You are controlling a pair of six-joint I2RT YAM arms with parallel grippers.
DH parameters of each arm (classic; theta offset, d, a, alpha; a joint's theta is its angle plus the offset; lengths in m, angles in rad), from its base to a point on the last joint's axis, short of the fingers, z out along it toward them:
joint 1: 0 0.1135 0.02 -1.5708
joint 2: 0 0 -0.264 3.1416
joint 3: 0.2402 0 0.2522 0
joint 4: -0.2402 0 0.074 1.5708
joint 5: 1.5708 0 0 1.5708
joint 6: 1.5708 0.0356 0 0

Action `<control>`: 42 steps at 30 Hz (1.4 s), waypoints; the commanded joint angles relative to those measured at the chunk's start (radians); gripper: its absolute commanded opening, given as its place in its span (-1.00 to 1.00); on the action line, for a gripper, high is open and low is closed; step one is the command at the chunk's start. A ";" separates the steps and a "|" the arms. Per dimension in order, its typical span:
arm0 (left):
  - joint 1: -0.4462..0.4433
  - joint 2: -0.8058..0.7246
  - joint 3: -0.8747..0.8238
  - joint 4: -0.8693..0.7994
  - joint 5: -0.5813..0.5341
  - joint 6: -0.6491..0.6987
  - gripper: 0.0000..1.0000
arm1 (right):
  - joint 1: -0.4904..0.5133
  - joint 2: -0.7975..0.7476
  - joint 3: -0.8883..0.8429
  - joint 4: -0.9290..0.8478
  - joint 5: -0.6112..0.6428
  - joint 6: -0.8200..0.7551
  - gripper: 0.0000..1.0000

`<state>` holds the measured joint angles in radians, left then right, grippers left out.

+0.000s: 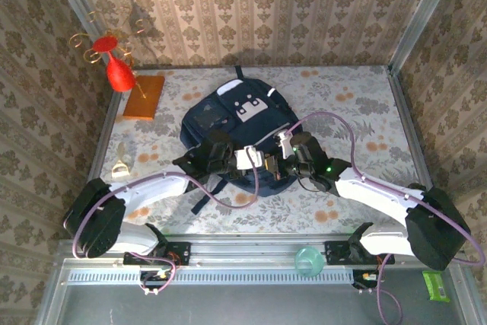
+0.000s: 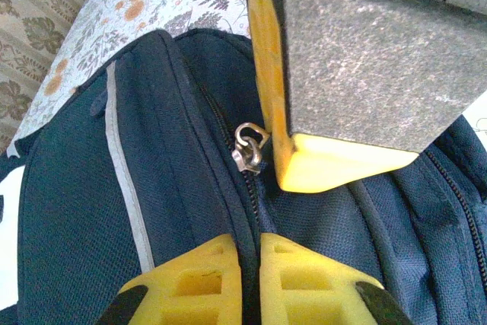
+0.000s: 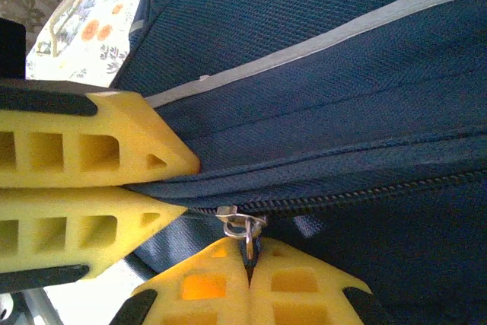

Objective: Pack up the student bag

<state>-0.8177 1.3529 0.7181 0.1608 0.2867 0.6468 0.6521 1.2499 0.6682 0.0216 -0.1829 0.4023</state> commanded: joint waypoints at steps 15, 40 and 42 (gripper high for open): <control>0.136 -0.138 -0.082 -0.014 0.057 -0.032 -0.89 | -0.105 -0.022 0.043 -0.092 0.088 0.005 -1.00; 0.010 0.040 0.069 -0.057 0.005 0.003 -0.40 | -0.005 -0.072 -0.007 0.049 -0.028 -0.014 -1.00; 0.026 0.032 0.067 -0.074 0.017 0.005 -0.60 | -0.007 -0.072 -0.002 0.022 0.001 -0.025 -1.00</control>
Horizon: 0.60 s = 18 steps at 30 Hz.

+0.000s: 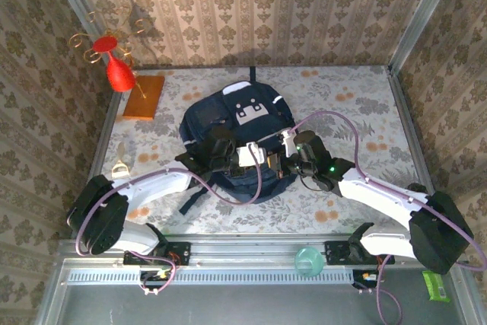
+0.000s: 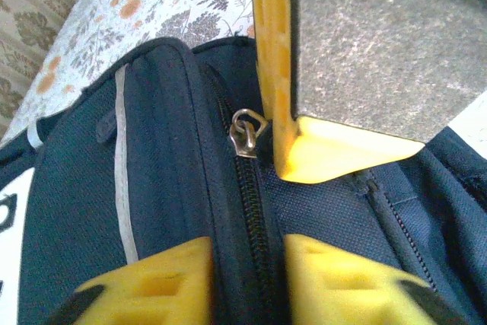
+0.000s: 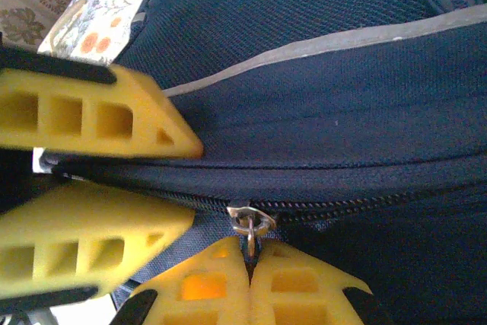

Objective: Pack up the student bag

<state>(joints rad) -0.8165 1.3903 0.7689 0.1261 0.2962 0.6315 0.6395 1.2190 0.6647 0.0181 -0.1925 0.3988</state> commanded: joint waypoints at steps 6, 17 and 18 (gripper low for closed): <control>0.073 -0.059 -0.017 -0.060 0.092 0.033 -1.00 | -0.037 -0.018 0.020 -0.073 0.101 -0.014 -1.00; 0.211 -0.156 -0.098 -0.041 0.222 0.017 -1.00 | -0.124 -0.003 0.038 -0.122 0.142 0.020 -1.00; 0.223 -0.162 -0.104 -0.040 0.219 0.014 -1.00 | -0.123 -0.007 0.029 -0.095 0.105 0.020 -1.00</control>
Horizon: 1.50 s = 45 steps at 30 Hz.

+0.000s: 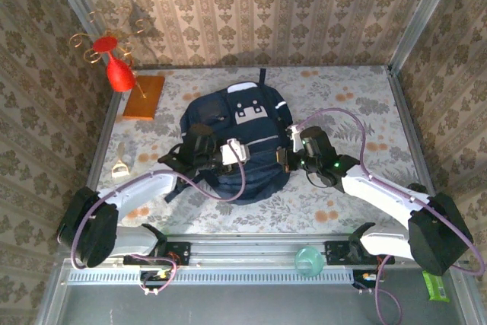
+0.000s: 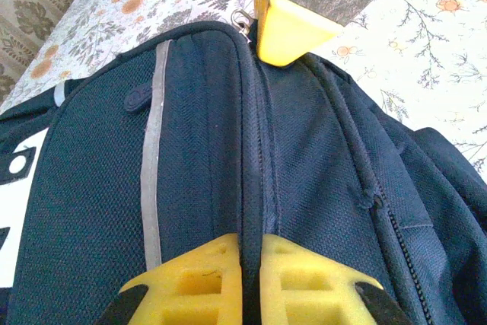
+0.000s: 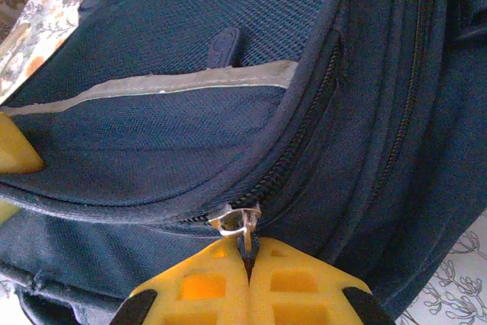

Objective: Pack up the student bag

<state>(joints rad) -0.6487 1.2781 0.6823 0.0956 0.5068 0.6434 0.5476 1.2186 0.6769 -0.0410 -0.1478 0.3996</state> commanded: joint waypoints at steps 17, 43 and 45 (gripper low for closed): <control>-0.108 -0.025 0.035 0.004 -0.109 -0.028 0.13 | 0.110 -0.032 -0.010 0.142 -0.093 0.000 -1.00; -0.019 -0.047 0.013 -0.068 -0.009 0.071 -1.00 | 0.008 -0.061 -0.034 -0.073 0.062 0.001 -1.00; -0.016 -0.058 0.004 -0.073 0.007 0.081 -1.00 | 0.005 -0.052 -0.021 -0.090 0.077 -0.002 -1.00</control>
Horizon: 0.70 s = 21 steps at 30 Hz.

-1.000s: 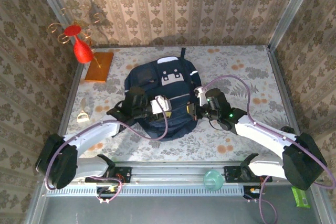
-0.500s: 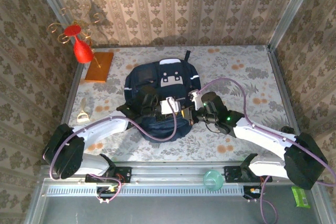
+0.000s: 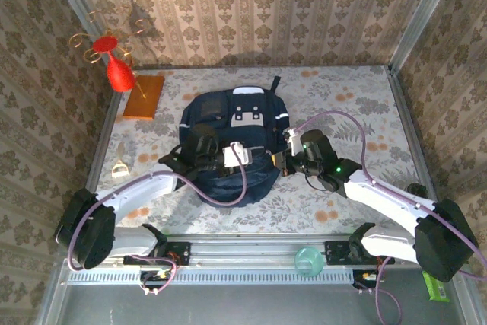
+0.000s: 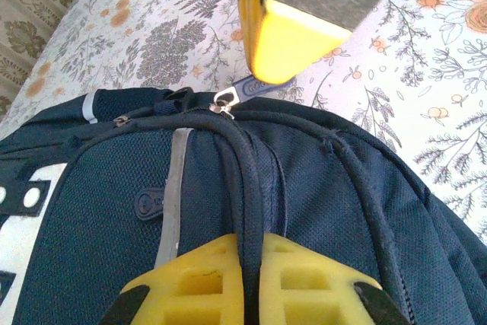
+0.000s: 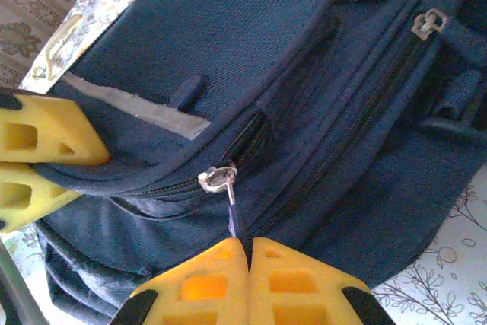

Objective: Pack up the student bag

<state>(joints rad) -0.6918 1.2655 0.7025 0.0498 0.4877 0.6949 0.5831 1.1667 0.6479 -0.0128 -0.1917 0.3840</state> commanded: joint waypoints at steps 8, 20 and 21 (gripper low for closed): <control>0.056 -0.079 -0.047 -0.027 0.104 0.060 -1.00 | -0.054 0.038 0.038 -0.128 0.107 0.006 -1.00; 0.066 -0.058 -0.052 -0.025 0.214 0.081 -1.00 | -0.052 0.103 0.036 0.000 0.037 -0.036 -1.00; 0.069 -0.058 -0.053 -0.028 0.230 0.083 -1.00 | -0.052 0.111 0.043 -0.009 0.065 -0.029 -1.00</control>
<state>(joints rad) -0.6331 1.2301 0.6609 0.0341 0.5991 0.7532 0.5522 1.2499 0.6819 0.0044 -0.2501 0.3622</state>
